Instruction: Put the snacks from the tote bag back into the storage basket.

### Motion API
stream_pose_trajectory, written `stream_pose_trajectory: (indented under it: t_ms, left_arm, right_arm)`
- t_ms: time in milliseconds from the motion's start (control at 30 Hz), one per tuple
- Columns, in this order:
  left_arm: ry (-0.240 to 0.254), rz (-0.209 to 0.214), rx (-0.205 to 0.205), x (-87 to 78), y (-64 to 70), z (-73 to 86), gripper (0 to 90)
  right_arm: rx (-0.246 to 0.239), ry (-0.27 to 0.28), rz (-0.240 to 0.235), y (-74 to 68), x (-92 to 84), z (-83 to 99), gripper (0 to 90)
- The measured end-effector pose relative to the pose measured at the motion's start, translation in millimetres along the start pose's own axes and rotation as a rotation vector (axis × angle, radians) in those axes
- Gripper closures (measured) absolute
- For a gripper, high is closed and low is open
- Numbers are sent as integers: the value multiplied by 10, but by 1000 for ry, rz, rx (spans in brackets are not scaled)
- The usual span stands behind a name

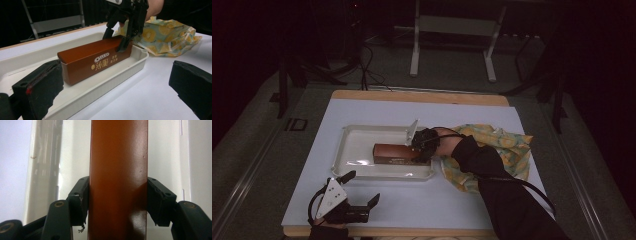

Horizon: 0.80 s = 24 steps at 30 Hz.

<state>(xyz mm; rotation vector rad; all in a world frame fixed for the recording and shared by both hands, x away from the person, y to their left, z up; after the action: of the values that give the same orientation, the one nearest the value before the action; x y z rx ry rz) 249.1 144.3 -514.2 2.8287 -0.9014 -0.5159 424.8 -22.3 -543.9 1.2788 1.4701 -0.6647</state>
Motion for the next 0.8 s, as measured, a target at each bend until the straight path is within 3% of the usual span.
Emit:
stream_pose_trajectory:
  t_ms: [167,333,800]
  left_arm:
    - [2,4,0,1,6,-2,0]
    - [5,4,-1,-1,3,-6,0]
    - [4,3,2,4,12,-6,0]
  right_arm:
    - [2,2,-7,-10,-3,1,394]
    - [9,0,-14,-14,-41,14,316]
    - [76,81,28,48,-441,-19,235]
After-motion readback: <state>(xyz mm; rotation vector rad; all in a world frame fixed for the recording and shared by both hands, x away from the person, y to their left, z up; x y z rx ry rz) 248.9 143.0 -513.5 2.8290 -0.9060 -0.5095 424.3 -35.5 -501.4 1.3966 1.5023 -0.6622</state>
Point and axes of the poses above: each handheld gripper's, and its own axes: x roughly forward along the jaws, z roughly out of its underside, y roughly to its right, the point moved 8 cm from there along x, roughly forward along the jaws, and after that the axes turned 14 degrees about -x, right-handed, at the moved point
